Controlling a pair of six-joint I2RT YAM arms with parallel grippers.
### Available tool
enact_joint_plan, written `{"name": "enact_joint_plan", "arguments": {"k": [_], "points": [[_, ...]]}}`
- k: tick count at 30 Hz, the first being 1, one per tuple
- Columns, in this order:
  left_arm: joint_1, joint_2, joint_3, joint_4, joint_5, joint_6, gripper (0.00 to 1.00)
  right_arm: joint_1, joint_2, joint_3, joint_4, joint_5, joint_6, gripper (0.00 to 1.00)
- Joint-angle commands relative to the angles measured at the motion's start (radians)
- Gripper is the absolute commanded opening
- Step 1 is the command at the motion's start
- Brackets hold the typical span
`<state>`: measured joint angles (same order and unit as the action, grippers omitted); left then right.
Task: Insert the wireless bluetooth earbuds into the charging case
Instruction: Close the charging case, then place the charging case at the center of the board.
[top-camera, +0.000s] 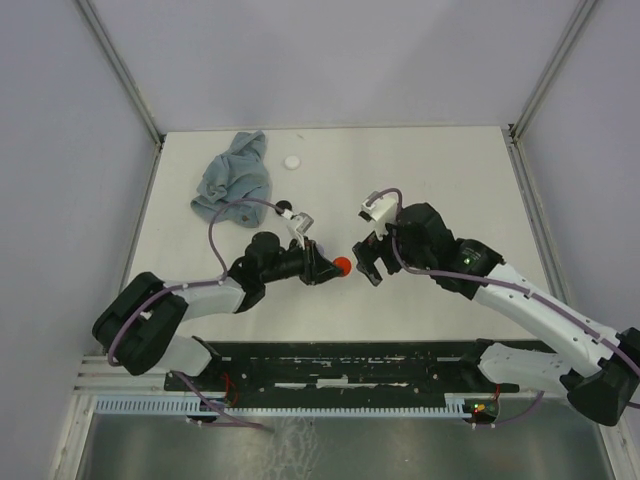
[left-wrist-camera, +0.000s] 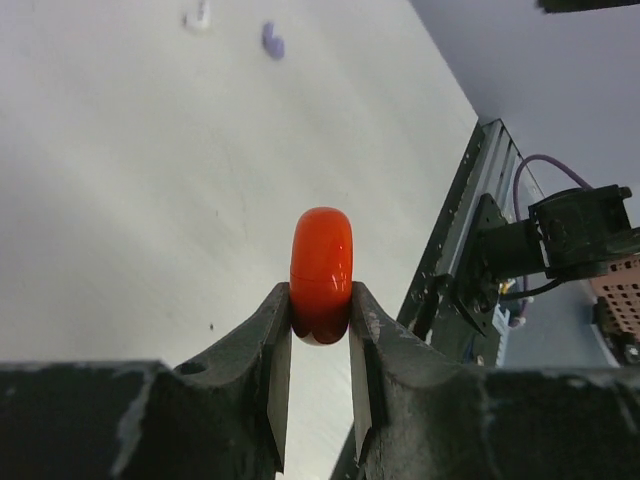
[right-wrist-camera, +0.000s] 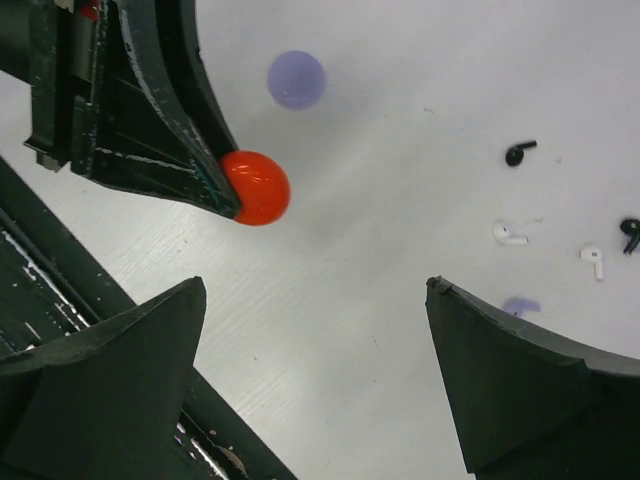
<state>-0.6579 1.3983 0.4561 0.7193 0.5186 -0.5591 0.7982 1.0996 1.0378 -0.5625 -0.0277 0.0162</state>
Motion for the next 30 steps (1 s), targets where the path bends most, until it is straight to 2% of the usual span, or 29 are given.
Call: {"name": "enact_joint_plan", "arguments": {"k": [1,11,18,22,28,30], "points": [[-0.020,0.054,0.004,-0.077,-0.027,-0.238,0.08,-0.001,-0.079,-0.101,0.139,0.145,0.115,1.00],[-0.119,0.256,0.070,-0.060,-0.158,-0.392,0.15,0.000,-0.100,-0.215,0.215,0.224,0.171,1.00],[-0.147,0.353,0.096,-0.052,-0.226,-0.452,0.27,0.000,-0.101,-0.255,0.247,0.220,0.180,1.00],[-0.147,0.318,0.084,-0.150,-0.302,-0.419,0.36,-0.001,-0.109,-0.264,0.243,0.227,0.176,1.00],[-0.147,0.208,0.115,-0.417,-0.466,-0.307,0.54,-0.001,-0.116,-0.271,0.245,0.230,0.178,1.00],[-0.146,0.180,0.131,-0.493,-0.511,-0.273,0.57,-0.001,-0.117,-0.270,0.245,0.229,0.180,1.00]]}}
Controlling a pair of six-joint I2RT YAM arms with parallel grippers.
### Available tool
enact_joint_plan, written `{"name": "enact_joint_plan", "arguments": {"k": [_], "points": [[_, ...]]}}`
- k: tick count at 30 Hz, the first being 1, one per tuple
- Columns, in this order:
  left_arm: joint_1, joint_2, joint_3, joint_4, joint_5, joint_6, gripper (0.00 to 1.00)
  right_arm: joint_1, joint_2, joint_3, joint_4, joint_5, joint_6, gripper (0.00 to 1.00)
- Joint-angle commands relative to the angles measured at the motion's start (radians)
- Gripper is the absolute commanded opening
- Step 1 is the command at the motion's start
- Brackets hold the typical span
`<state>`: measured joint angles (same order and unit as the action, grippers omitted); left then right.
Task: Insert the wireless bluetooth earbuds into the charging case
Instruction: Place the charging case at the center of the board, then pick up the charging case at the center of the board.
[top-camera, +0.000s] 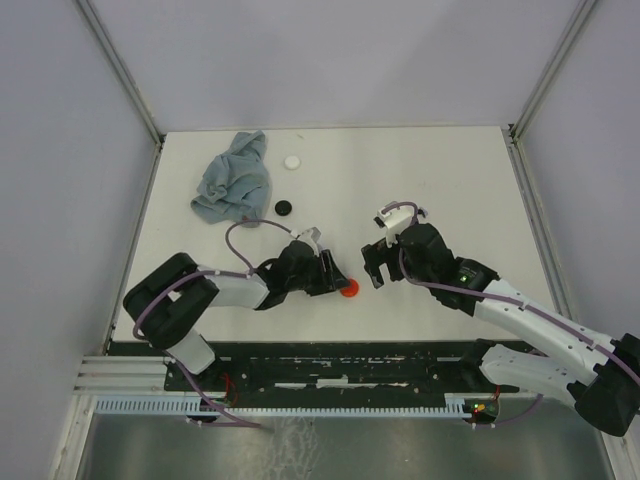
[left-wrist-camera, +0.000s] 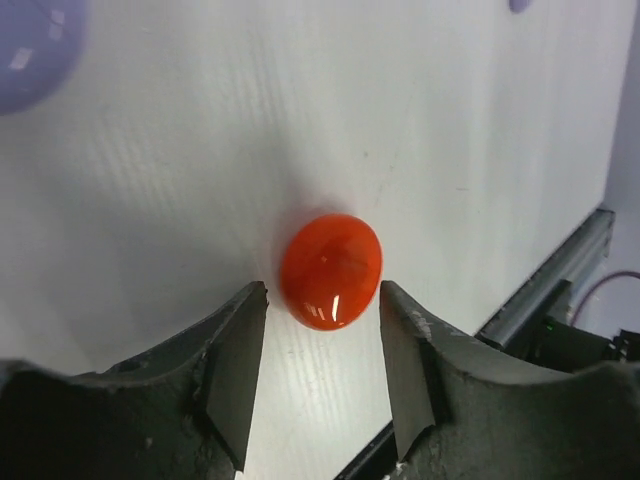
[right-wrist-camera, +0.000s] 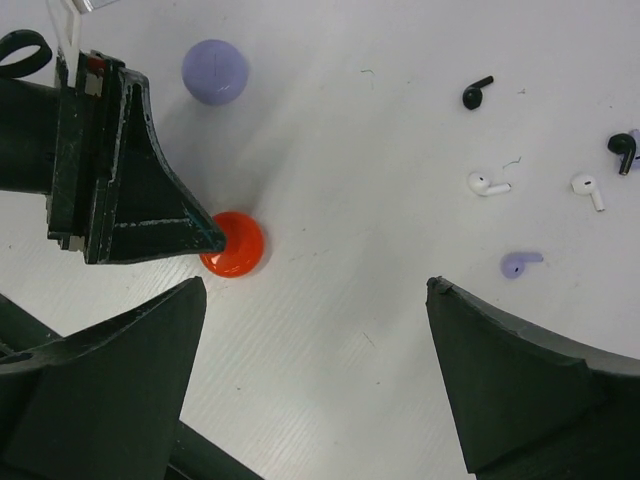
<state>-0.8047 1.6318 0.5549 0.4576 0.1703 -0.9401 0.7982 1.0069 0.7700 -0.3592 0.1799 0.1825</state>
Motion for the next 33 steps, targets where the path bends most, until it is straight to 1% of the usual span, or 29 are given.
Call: {"name": "enact_joint_plan", "arguments": {"k": [1,5,9,11,13,18,21,24,30,33], "points": [[0.000,-0.070,0.040,-0.276,-0.182,0.125,0.58,0.000,-0.025,-0.002,0.040,0.020,0.014,1.00],[0.002,-0.134,0.084,-0.414,-0.280,0.199,0.61,-0.001,-0.033,0.002,0.030,0.020,0.014,1.00],[0.006,-0.187,0.150,-0.558,-0.408,0.294,0.65,-0.001,-0.046,0.003,0.017,0.023,0.012,1.00],[0.009,-0.199,0.189,-0.606,-0.469,0.329,0.66,-0.001,-0.051,0.002,0.014,0.026,0.013,1.00],[0.016,-0.195,0.217,-0.623,-0.492,0.370,0.68,0.000,-0.054,0.000,0.014,0.028,0.012,1.00],[0.076,-0.115,0.292,-0.624,-0.430,0.440,0.69,0.000,-0.053,0.003,0.012,0.025,0.015,0.99],[0.096,-0.061,0.333,-0.611,-0.427,0.459,0.70,0.000,-0.054,0.002,0.008,0.024,0.014,0.99],[0.108,-0.001,0.380,-0.614,-0.429,0.509,0.70,-0.001,-0.058,0.000,0.005,0.024,0.013,0.99],[0.116,0.089,0.461,-0.634,-0.313,0.648,0.70,-0.001,-0.057,-0.008,0.005,0.015,0.001,0.99],[0.116,0.118,0.484,-0.653,-0.282,0.714,0.70,-0.001,-0.052,-0.007,0.005,0.011,-0.003,0.99]]}}
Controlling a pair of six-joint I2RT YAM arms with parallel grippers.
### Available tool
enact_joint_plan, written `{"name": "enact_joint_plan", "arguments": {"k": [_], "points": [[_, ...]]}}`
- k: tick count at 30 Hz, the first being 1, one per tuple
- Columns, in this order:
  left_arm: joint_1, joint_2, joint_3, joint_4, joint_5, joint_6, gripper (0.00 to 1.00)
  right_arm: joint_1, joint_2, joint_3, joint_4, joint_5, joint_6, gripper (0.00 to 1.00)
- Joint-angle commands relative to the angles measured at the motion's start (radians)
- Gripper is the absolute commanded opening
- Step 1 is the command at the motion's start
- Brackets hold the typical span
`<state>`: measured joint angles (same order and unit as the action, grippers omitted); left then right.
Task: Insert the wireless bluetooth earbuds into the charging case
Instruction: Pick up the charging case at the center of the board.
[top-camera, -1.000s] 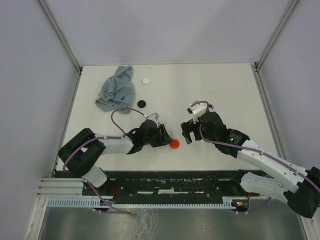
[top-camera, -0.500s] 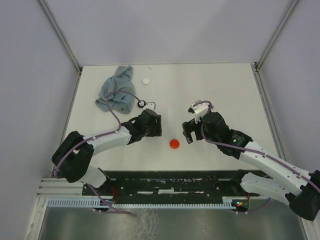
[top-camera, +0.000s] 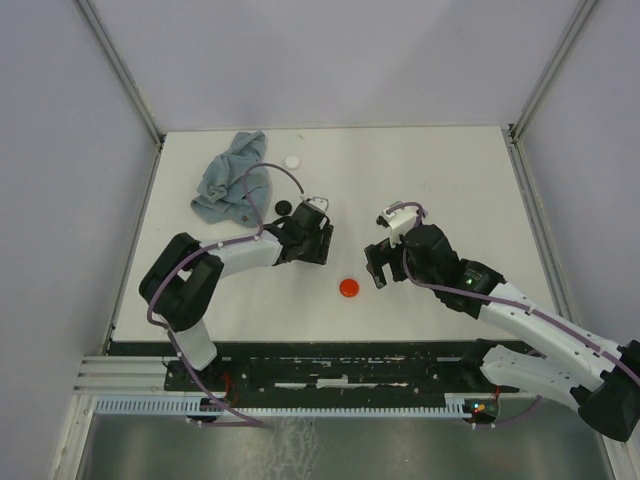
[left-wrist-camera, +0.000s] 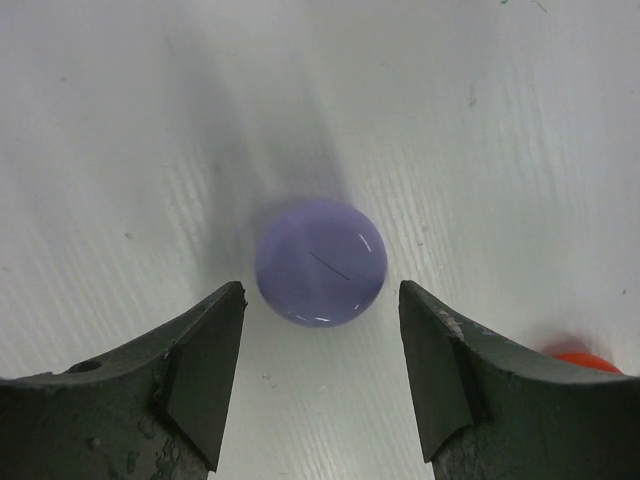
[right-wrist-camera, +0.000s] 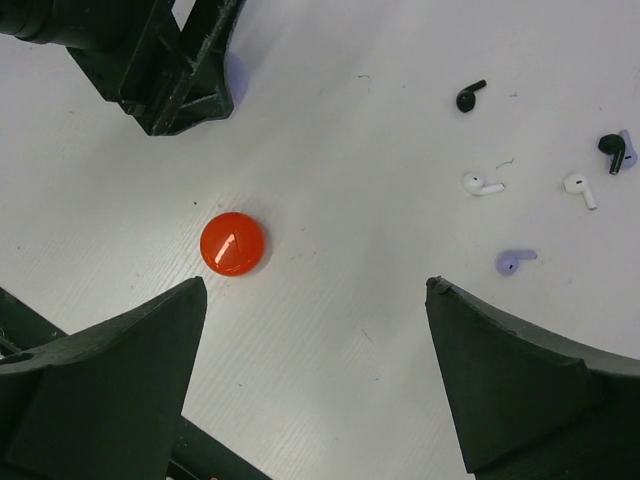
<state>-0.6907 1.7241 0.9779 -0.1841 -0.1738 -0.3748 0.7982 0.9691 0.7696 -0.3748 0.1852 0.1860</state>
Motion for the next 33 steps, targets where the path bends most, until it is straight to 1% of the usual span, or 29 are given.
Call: {"name": "enact_joint_plan", "arguments": {"k": [1,5,11,16,19,25,33], "points": [[0.002,0.034,0.067,-0.019,0.071,0.166,0.70,0.000,-0.012,-0.007,0.022,0.004,-0.008,0.99],[0.002,0.054,0.086,-0.042,0.107,0.214,0.68,-0.001,-0.003,-0.006,0.026,-0.005,-0.011,0.99],[0.002,0.072,0.110,-0.085,0.159,0.229,0.63,0.000,0.012,0.002,0.029,-0.013,-0.011,0.99],[0.002,0.079,0.110,-0.077,0.171,0.239,0.59,-0.001,0.019,0.004,0.036,-0.013,-0.005,0.99],[0.002,0.081,0.109,-0.066,0.174,0.245,0.59,-0.001,0.020,0.003,0.041,-0.019,0.000,0.99],[0.002,0.067,0.092,-0.034,0.139,0.289,0.63,-0.001,0.028,0.001,0.047,-0.025,0.007,0.99],[0.005,0.070,0.063,0.021,0.185,0.395,0.64,-0.001,0.034,0.001,0.051,-0.034,0.009,0.99]]}}
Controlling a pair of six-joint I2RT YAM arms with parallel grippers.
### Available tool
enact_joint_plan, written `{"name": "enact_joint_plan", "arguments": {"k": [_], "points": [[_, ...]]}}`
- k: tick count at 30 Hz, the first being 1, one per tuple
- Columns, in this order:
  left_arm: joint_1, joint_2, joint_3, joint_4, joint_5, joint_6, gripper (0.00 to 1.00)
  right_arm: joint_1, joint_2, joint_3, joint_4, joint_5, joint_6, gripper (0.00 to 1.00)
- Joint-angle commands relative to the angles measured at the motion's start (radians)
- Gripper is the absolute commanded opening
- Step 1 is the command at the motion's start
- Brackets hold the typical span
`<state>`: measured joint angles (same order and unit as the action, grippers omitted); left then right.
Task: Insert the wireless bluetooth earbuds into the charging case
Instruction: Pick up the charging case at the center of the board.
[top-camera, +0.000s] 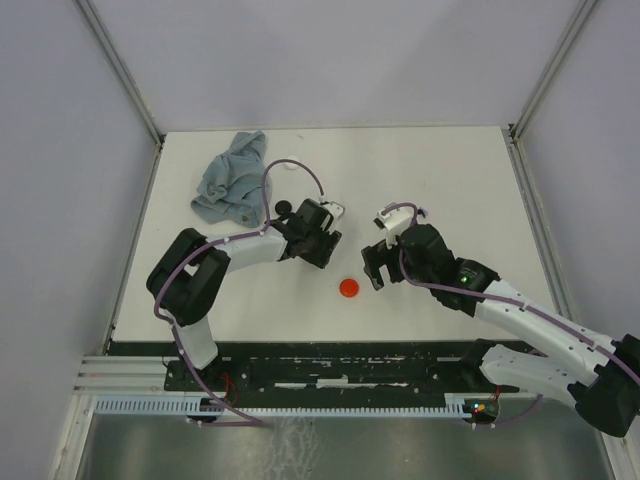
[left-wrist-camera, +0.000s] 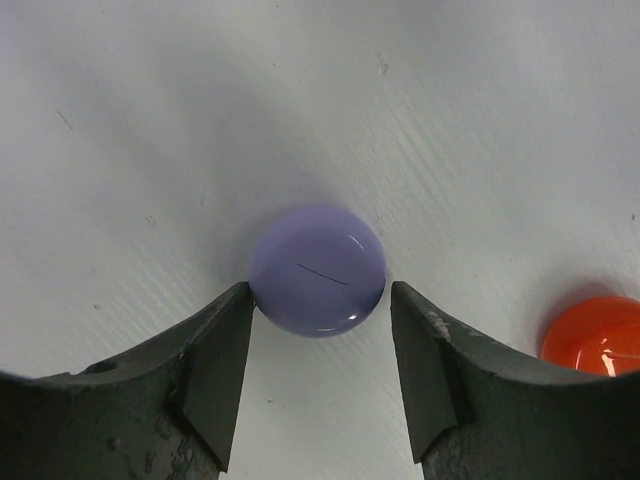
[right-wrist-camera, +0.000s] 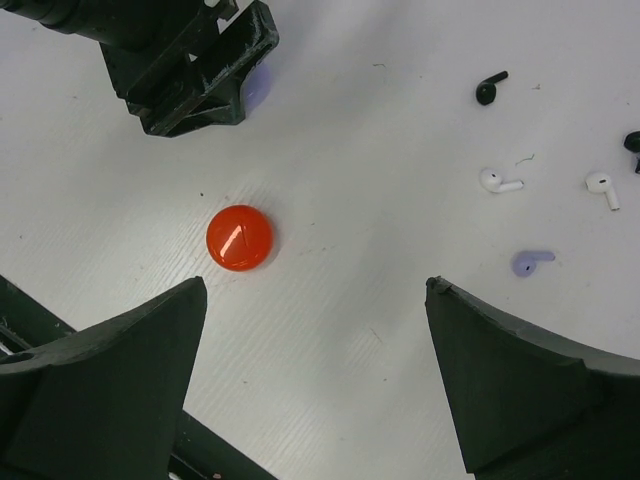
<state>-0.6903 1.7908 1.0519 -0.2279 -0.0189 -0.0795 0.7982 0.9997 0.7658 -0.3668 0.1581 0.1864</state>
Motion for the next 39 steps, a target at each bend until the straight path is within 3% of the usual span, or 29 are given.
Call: {"name": "enact_joint_plan", "arguments": {"k": [1,10,21,31,39], "points": [[0.006,0.006,-0.012,0.067,0.034,0.109,0.64,0.001,0.006,0.003,0.045,-0.007,0.007,0.99],[0.009,-0.014,-0.049,0.098,0.051,0.127,0.53,-0.001,0.065,0.005,0.092,-0.020,0.029,0.99],[0.009,-0.183,-0.205,0.303,0.090,0.090,0.47,-0.018,0.124,0.035,0.149,-0.054,0.155,0.99],[0.008,-0.363,-0.396,0.596,0.138,0.064,0.44,-0.077,0.214,0.106,0.198,-0.185,0.287,0.97],[0.008,-0.459,-0.525,0.802,0.217,0.080,0.43,-0.079,0.307,0.207,0.207,-0.285,0.344,0.87]]}}
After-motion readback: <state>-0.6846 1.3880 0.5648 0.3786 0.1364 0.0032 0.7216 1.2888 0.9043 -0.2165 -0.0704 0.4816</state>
